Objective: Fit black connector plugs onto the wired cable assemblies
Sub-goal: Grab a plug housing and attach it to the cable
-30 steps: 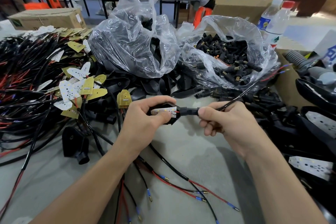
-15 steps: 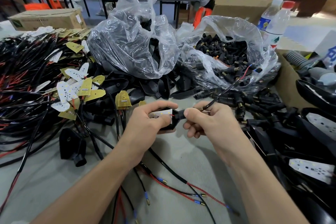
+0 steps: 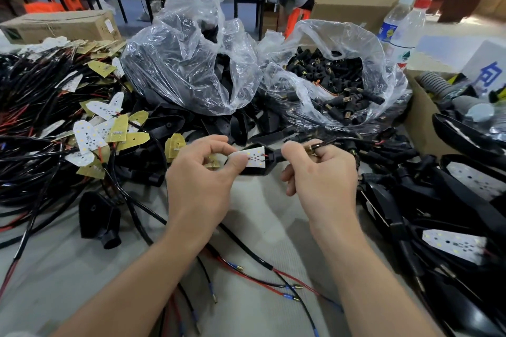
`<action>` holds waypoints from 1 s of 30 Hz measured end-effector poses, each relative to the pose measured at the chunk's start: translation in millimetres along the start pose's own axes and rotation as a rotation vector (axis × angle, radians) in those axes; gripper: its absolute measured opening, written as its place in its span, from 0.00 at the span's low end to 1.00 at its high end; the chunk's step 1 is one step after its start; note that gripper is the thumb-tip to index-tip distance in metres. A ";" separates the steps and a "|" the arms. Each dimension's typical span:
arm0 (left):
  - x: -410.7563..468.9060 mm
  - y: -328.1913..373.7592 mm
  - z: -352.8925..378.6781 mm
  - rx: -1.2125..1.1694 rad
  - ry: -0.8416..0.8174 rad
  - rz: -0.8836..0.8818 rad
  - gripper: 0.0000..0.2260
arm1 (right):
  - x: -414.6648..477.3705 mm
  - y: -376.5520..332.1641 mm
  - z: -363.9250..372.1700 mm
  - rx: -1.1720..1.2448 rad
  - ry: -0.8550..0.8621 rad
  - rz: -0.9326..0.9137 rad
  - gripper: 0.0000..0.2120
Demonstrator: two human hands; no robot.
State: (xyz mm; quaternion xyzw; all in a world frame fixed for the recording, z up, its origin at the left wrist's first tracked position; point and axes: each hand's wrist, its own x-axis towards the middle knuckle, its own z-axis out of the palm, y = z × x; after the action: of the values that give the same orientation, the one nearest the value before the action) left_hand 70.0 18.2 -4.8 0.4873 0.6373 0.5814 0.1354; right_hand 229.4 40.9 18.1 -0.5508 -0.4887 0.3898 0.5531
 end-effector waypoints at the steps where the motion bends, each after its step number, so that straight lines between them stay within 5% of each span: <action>1: 2.0 0.1 -1.2 0.009 0.009 0.028 0.05 | -1.2 0.0 1.3 -0.023 0.015 -0.013 0.11; 3: 4.9 0.1 -0.9 0.001 -0.023 0.019 0.04 | -1.6 0.0 2.8 -0.032 0.050 -0.019 0.14; 8: 6.2 1.2 4.8 -0.433 -0.168 -0.392 0.04 | 0.1 -2.2 4.0 0.202 -0.011 0.045 0.11; 14: 3.3 6.6 -3.7 -0.020 0.080 -0.061 0.05 | -2.0 -3.5 8.7 0.272 -0.125 0.043 0.12; 17: 4.1 5.0 -6.9 0.037 0.125 0.085 0.19 | -1.8 -4.4 6.1 0.288 -0.148 0.035 0.08; 19: 7.3 4.9 -7.2 -0.027 0.053 0.040 0.23 | -2.4 -4.1 5.0 0.293 -0.172 0.026 0.08; 24: 7.8 9.2 -5.8 -0.578 -0.335 -0.408 0.07 | -4.0 -3.3 4.3 0.217 -0.178 -0.038 0.12; 30: 12.0 11.9 -16.4 -0.678 -0.436 -0.428 0.16 | -15.0 -13.9 5.5 0.051 -0.113 -0.164 0.11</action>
State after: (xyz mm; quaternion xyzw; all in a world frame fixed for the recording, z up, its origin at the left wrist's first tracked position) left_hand 57.6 15.7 15.0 0.3838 0.4537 0.6001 0.5354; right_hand 219.3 26.4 29.7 -0.4720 -0.5523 0.3860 0.5686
